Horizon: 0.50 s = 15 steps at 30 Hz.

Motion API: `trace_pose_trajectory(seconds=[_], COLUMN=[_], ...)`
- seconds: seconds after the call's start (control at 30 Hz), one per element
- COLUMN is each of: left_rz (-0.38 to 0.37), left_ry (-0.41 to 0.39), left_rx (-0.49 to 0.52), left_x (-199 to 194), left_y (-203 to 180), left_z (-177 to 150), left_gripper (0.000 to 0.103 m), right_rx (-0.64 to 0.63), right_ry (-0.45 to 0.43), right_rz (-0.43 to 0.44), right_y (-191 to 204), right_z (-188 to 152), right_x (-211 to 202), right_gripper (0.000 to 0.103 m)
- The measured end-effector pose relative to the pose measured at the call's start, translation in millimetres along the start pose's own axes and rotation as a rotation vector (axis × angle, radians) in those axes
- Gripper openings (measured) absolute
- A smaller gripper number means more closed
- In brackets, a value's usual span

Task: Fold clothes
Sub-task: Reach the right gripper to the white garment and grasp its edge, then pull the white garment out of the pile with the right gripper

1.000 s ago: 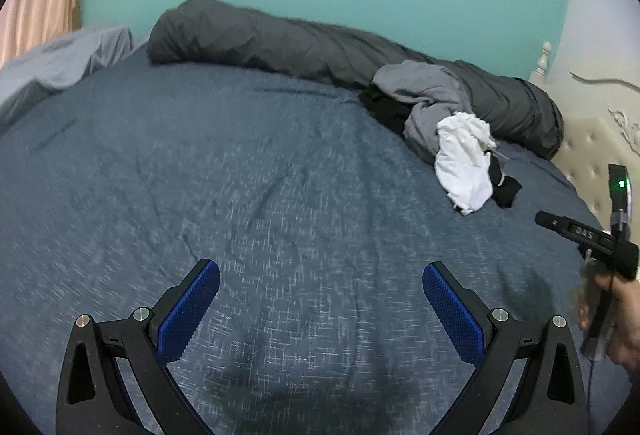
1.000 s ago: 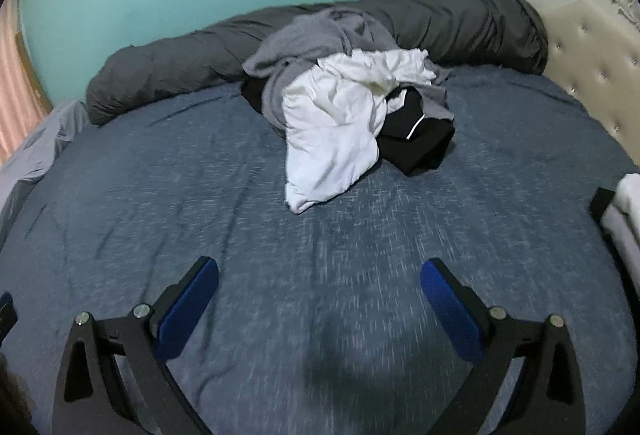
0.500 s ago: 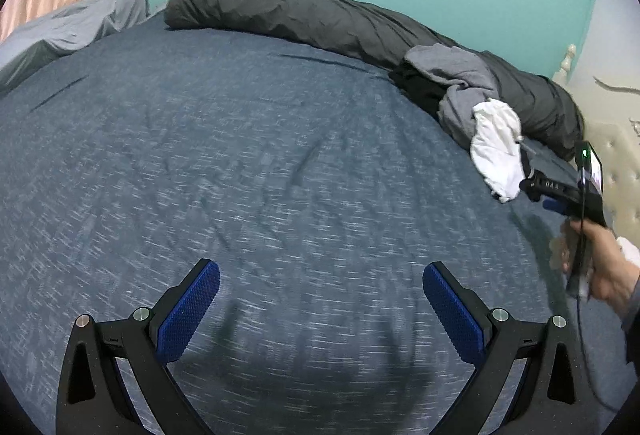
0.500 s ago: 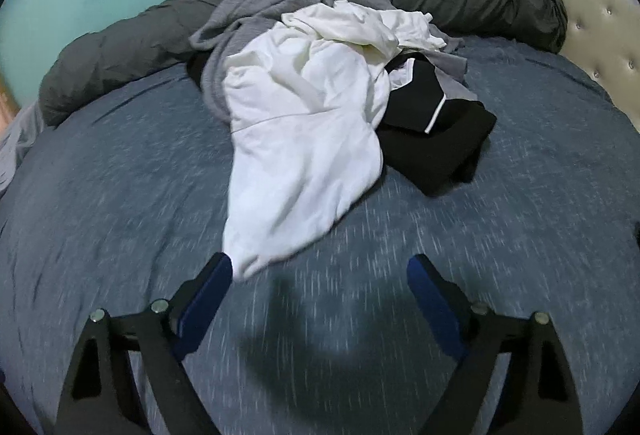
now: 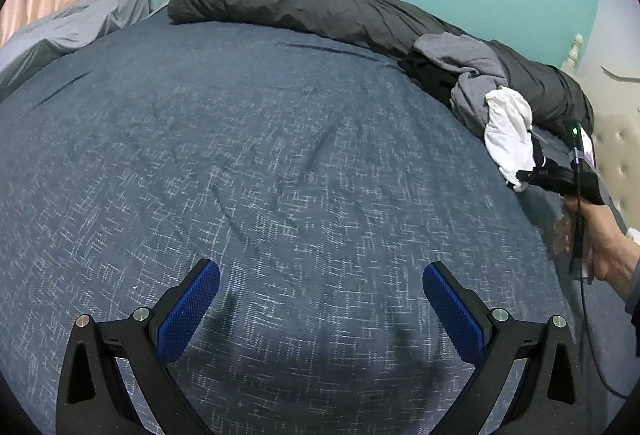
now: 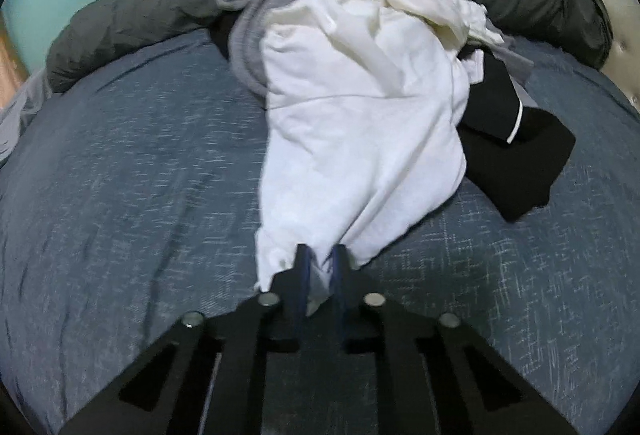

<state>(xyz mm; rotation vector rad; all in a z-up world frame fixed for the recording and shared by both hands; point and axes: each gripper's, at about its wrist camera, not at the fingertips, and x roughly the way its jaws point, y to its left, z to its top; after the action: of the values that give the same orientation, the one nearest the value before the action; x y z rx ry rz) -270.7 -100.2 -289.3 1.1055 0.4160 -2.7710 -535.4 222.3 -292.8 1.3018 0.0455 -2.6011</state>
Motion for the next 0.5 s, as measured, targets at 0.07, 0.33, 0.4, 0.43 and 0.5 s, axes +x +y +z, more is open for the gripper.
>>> trace_pose_trajectory(seconds=[0.07, 0.33, 0.4, 0.43, 0.5], left_rz=[-0.009, -0.020, -0.021, -0.023, -0.024], left_ry=[-0.006, -0.039, -0.040, -0.040, -0.042], left_rx=[0.007, 0.022, 0.011, 0.003, -0.003], left_x=[-6.2, -51.8, -64.4, -70.3, -81.3], left_y=[-4.9, -13.8, -11.3, -9.7, -8.0], left_z=[1.2, -10.4, -17.8, -21.3, -27.3], left_gripper=[0.103, 0.103, 0.103, 0.103, 0.103], right_rx=[-0.017, -0.038, -0.037, -0.038, -0.040], right_ry=[-0.022, -0.132, -0.146, -0.144, -0.143], right_rz=[0.022, 0.129, 0.170, 0.187, 0.218], right_y=[4.1, 19.1, 22.6, 24.9, 28.9], right_z=[-4.8, -27.4, -32.9, -37.0, -45.6], right_x=[-12.7, -91.0, -111.9, -120.1, -139.0], right_gripper=[0.008, 0.007, 0.007, 0.007, 0.007])
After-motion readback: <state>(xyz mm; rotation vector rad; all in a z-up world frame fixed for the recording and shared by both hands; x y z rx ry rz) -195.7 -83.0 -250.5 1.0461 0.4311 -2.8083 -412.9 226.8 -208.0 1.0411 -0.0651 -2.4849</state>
